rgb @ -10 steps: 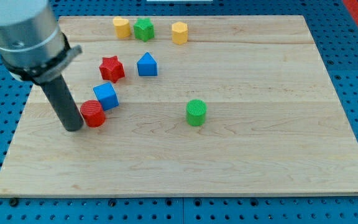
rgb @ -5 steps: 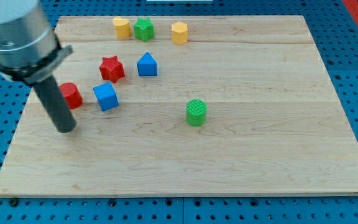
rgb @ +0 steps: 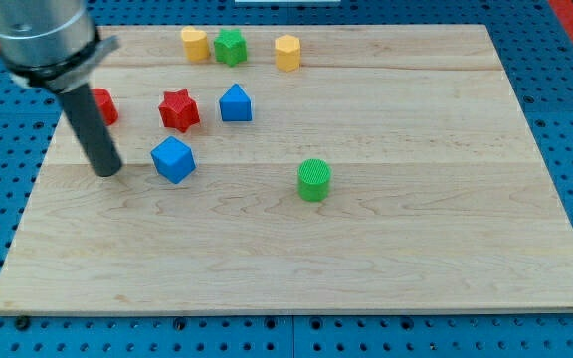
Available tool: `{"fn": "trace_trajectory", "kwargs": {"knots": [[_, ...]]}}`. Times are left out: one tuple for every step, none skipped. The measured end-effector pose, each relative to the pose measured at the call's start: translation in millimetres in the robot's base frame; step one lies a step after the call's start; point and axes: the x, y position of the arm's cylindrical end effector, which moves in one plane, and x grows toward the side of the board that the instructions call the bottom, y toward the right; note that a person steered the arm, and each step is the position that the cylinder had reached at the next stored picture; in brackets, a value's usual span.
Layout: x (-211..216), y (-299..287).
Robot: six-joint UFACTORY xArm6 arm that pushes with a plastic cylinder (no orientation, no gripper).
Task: Slide the red circle to the top left
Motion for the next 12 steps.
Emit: {"fn": "trace_trajectory", "kwargs": {"knots": [[-59,-12],[-85,-13],[-61,-17],[-64,-30],[-66,-30],[-105,-29],[-151,-19],[-142,-19],[-182,-32],[-126,1],[-144,47],[-170,22]]}}
